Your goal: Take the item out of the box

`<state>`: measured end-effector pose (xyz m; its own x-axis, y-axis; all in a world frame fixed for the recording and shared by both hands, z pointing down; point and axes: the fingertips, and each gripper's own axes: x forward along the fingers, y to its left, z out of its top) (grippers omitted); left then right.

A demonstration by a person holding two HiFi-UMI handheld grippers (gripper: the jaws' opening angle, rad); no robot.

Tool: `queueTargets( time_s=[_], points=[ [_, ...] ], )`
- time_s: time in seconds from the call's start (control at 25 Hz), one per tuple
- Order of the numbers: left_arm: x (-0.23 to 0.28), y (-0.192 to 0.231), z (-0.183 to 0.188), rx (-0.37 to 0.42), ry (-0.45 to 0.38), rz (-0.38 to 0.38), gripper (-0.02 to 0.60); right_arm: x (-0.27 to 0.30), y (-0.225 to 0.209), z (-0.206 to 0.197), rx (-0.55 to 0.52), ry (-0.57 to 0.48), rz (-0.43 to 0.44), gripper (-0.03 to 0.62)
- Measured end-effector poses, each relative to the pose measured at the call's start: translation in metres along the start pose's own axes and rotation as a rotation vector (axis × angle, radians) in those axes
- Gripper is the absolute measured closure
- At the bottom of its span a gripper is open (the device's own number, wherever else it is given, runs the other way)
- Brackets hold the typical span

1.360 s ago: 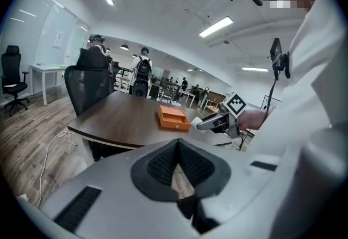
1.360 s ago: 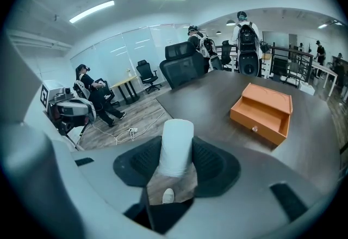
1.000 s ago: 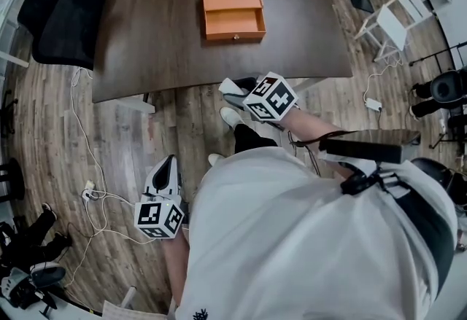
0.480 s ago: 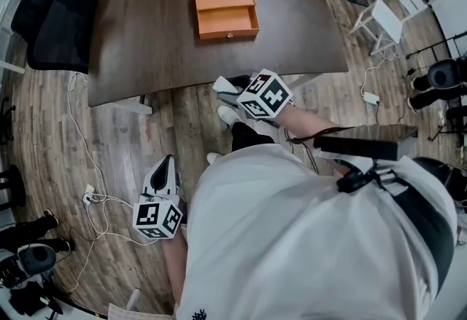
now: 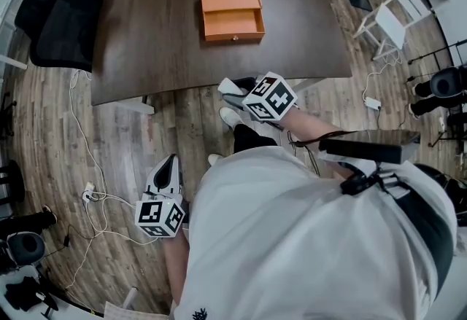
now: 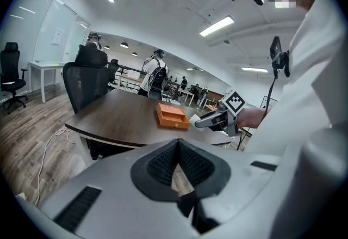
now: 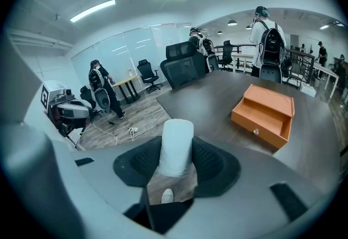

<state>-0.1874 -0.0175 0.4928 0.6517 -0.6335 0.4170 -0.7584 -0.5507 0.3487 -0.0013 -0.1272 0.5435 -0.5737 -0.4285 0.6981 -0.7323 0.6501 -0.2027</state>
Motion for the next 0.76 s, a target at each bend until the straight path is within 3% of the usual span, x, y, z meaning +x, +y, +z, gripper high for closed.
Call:
queueTargets(
  time_s=[0.76],
  points=[
    [0.0005,0.0066,0.0030,-0.001,-0.003,-0.001,0.572,0.0058,-0.0023,0.0062,-0.007,-0.001,-0.003,0.424]
  ],
)
